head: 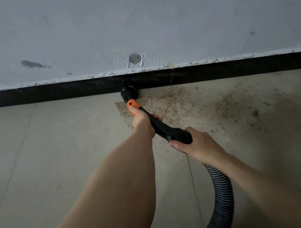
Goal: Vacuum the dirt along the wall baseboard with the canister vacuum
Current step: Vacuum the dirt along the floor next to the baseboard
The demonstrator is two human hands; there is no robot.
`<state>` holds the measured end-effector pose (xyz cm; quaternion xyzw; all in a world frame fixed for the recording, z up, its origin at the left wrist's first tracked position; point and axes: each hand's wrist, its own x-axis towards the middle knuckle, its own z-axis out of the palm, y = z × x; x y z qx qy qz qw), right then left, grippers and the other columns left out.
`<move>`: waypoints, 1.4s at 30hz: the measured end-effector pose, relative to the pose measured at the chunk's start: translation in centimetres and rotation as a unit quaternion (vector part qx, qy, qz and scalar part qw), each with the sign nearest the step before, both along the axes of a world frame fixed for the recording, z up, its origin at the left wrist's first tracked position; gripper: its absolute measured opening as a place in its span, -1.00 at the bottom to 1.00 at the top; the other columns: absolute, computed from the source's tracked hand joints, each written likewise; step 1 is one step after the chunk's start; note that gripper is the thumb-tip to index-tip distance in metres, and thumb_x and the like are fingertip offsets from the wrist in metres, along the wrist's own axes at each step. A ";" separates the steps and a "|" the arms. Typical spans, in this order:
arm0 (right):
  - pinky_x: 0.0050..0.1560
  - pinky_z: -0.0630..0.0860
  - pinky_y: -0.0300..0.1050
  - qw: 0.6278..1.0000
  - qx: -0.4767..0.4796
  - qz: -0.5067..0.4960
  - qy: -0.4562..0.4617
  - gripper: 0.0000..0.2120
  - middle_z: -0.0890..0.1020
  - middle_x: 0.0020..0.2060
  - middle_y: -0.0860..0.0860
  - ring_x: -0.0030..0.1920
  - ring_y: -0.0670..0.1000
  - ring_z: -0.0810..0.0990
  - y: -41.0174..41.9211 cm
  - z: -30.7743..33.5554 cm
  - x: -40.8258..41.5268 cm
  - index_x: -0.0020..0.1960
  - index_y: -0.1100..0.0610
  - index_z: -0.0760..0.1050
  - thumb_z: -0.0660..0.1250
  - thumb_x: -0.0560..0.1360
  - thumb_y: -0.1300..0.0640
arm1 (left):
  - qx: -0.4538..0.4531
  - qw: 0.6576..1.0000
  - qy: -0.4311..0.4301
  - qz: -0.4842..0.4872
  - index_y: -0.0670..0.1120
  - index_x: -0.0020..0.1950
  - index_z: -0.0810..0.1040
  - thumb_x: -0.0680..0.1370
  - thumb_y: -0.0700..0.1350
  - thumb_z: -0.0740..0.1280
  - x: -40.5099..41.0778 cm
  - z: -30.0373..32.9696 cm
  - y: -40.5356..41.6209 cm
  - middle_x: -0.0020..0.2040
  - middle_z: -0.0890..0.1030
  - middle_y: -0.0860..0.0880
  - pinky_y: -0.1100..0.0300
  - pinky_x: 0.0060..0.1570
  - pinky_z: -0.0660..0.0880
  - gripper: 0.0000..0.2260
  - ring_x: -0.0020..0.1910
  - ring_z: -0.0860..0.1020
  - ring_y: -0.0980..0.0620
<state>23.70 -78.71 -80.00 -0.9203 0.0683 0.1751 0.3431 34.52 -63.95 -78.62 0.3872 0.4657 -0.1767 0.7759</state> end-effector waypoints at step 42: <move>-0.40 0.34 -0.17 0.999 -0.034 -0.034 -0.011 -0.53 0.54 -0.31 -0.10 -0.31 -0.07 0.55 2.9 1.1 -3.7 -0.04 -0.03 0.36 0.26 0.37 -0.41 | -0.053 0.991 -0.056 -0.113 -0.18 0.18 0.43 0.49 0.41 0.10 -1.9 0.2 1.4 -0.46 0.38 -0.07 0.25 -0.53 0.43 -0.33 -0.57 0.37 0.01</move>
